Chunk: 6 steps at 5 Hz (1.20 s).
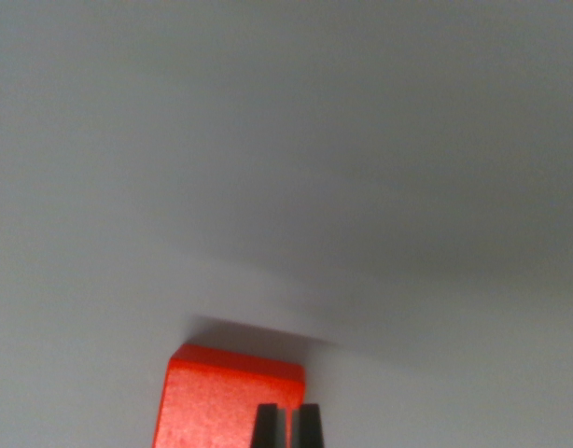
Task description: Reach red block
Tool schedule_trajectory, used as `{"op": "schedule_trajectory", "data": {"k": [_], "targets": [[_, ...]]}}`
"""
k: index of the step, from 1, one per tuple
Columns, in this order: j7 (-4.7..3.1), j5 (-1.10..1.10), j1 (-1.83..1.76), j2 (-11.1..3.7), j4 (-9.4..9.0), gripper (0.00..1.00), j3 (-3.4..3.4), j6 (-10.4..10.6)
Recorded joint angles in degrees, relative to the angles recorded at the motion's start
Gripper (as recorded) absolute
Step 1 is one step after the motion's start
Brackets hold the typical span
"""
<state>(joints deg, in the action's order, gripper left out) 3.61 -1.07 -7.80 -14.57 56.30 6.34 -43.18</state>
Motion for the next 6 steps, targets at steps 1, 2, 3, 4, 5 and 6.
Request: {"op": "schedule_trajectory", "data": {"k": [1,2,3,4,5,6], "targets": [[0.0,0.0,0.0,0.0,0.0,0.0,0.0,0.0],[0.16,0.0,-0.32,-0.46,-1.21,0.0,0.33,1.61],[0.16,0.0,-0.32,-0.46,-1.21,0.0,0.33,1.61],[0.28,0.01,-0.56,-0.81,-2.13,0.0,0.58,2.84],[0.28,0.01,-0.56,-0.81,-2.13,0.0,0.58,2.84],[0.38,0.01,-0.77,-1.12,-2.93,0.0,0.8,3.9]]}}
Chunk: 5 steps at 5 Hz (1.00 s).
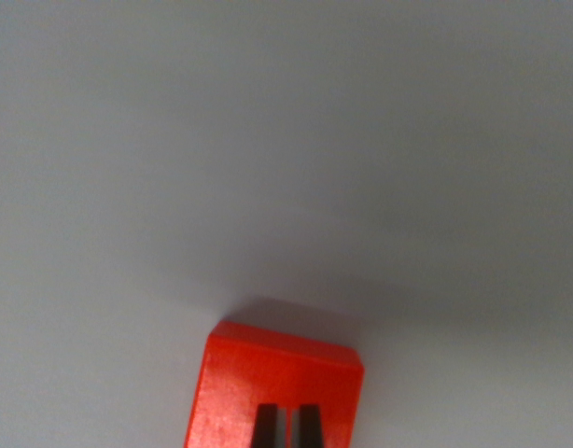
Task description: Reach red block
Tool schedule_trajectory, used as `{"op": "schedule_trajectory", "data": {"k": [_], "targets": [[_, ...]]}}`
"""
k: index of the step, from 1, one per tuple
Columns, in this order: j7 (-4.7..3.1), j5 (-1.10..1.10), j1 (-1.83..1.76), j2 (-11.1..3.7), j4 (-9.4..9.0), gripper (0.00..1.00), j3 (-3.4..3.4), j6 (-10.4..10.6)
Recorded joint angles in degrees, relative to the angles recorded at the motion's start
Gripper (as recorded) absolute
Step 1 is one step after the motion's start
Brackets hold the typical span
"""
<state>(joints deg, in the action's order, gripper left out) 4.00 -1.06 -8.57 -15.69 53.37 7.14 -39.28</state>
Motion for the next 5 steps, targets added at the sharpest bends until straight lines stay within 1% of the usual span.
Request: {"op": "schedule_trajectory", "data": {"k": [1,2,5], "targets": [[0.0,0.0,0.0,0.0,0.0,0.0,0.0,0.0],[0.06,0.0,-0.13,-0.18,-0.48,0.0,0.13,0.65],[0.1,0.0,-0.19,-0.28,-0.73,0.0,0.2,0.97]]}}
